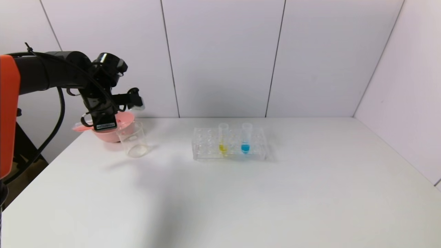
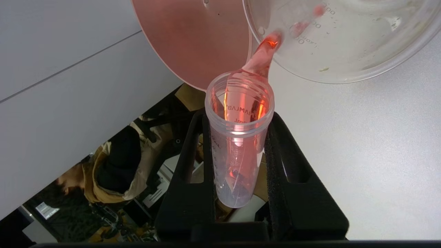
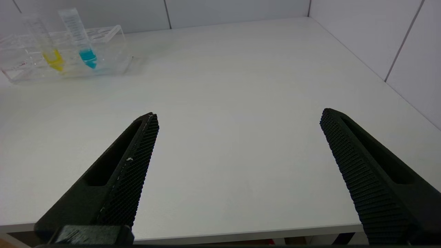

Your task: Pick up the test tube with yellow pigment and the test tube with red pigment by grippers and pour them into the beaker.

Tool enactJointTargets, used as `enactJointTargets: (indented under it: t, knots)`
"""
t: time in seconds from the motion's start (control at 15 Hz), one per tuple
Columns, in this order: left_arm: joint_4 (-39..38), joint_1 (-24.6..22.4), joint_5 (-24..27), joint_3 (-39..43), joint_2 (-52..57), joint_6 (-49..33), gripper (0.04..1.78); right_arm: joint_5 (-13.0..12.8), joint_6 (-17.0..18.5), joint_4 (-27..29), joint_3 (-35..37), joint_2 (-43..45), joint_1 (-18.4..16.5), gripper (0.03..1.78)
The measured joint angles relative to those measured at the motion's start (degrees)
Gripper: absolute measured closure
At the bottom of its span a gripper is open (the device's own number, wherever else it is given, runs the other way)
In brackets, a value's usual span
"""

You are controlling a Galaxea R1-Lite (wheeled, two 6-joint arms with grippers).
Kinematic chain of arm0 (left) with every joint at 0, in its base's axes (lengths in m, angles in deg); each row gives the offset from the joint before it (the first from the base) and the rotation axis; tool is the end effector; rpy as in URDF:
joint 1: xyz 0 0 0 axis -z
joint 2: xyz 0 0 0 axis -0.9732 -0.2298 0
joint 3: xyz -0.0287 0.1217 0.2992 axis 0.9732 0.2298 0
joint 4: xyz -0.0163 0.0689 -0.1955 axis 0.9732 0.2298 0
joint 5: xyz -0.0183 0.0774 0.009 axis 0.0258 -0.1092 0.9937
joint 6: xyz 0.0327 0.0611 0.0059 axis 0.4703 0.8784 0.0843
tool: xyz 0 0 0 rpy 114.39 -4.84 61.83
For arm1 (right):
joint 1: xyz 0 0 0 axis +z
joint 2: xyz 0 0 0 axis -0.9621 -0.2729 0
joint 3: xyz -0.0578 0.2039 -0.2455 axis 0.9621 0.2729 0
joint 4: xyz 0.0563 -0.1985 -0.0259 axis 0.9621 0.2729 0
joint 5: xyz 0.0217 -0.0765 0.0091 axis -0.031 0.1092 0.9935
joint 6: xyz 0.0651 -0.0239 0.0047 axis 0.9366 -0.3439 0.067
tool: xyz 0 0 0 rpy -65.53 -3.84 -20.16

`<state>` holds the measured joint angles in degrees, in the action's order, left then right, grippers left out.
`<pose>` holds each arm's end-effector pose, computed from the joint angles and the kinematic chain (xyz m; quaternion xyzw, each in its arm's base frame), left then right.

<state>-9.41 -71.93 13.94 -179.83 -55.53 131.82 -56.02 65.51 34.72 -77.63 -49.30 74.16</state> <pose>0.4642 -0.0068 0.2112 0.5576 0.4560 -0.0695 0.6902 0.0191 -0.0026 0.0761 0.0458 -0.0020 -0.0191 0.9988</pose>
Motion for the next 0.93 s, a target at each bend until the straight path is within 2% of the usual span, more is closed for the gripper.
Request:
enactJointTargets:
  t: [0.2, 0.73, 0.93]
  knots:
    - [0.35, 1.01, -3.49, 0.02, 0.00, 0.69, 1.38, 0.00, 0.00, 0.00, 0.00, 0.00, 0.00, 0.10]
    - [1.45, 3.23, -8.58, 0.05, -0.24, 0.87, 1.38, 0.00, -0.02, 0.00, 0.00, 0.00, 0.00, 0.10]
    - [2.23, 4.11, -12.39, 0.05, -0.54, 1.28, 1.38, 0.00, 0.00, 0.00, 0.00, 0.00, 0.00, 0.10]
